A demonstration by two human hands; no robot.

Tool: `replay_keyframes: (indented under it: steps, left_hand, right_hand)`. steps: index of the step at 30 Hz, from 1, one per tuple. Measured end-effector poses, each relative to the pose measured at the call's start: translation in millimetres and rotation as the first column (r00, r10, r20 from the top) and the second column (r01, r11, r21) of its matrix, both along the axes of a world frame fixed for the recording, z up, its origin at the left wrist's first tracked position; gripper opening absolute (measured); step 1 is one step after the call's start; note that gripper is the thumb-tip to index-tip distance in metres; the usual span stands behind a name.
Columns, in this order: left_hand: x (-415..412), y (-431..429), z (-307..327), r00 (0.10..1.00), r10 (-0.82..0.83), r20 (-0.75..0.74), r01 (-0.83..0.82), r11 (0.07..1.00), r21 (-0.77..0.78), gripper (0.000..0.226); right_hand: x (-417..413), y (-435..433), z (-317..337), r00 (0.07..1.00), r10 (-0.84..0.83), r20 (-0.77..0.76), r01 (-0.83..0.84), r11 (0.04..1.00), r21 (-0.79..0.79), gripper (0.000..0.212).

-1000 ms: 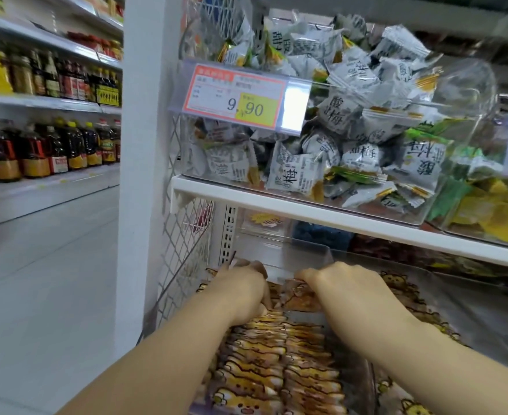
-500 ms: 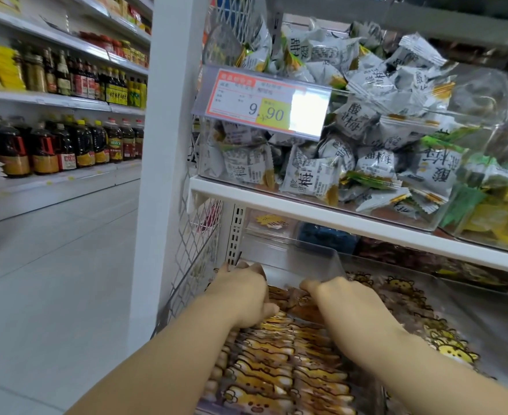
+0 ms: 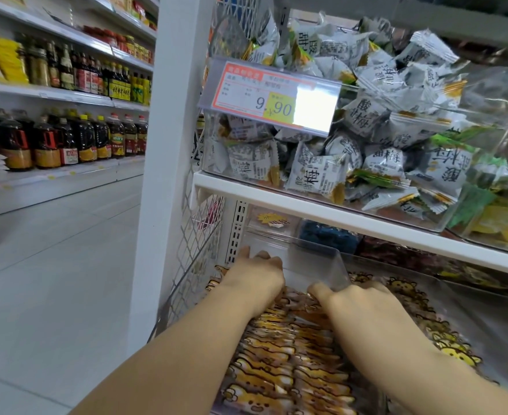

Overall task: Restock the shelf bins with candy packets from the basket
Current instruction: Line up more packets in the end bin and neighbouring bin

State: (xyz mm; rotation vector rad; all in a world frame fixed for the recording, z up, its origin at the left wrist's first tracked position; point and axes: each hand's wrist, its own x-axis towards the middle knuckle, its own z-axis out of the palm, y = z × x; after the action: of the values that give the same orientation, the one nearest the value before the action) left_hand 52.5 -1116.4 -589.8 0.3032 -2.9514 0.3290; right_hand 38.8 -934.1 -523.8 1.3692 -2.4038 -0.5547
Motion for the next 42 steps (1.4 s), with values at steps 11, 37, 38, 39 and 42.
replay_keyframes:
  steps: [11,37,38,39,42]
  left_hand:
    - [-5.0,-3.1,-9.8,1.0,0.007,0.022,-0.008,1.0,0.017,0.037]
    - [7.3,-7.8,-13.2,0.999,0.032,-0.014,-0.03,0.99,0.136,0.031]
    - [7.1,-7.7,-13.1,0.999,0.033,-0.008,-0.032,0.99,0.138,0.03]
    - [7.4,-7.1,-12.8,0.999,0.034,0.001,-0.034,0.99,0.138,0.03]
    - [7.2,-6.4,-12.1,0.999,0.033,0.021,-0.035,0.99,0.137,0.031]
  right_hand:
    - [3.1,0.7,2.7,1.0,0.0,-0.01,0.0,1.0,0.012,0.056]
    - [4.3,2.8,8.5,0.999,-0.005,-0.046,0.007,0.999,0.041,0.061]
    - [3.6,1.3,6.8,0.999,-0.005,-0.048,0.007,0.999,0.04,0.06]
    - [2.8,-0.1,5.8,0.999,-0.007,-0.051,0.009,0.999,0.036,0.059]
    - [1.4,0.2,8.4,0.997,-0.029,-0.071,0.029,1.0,0.001,0.056]
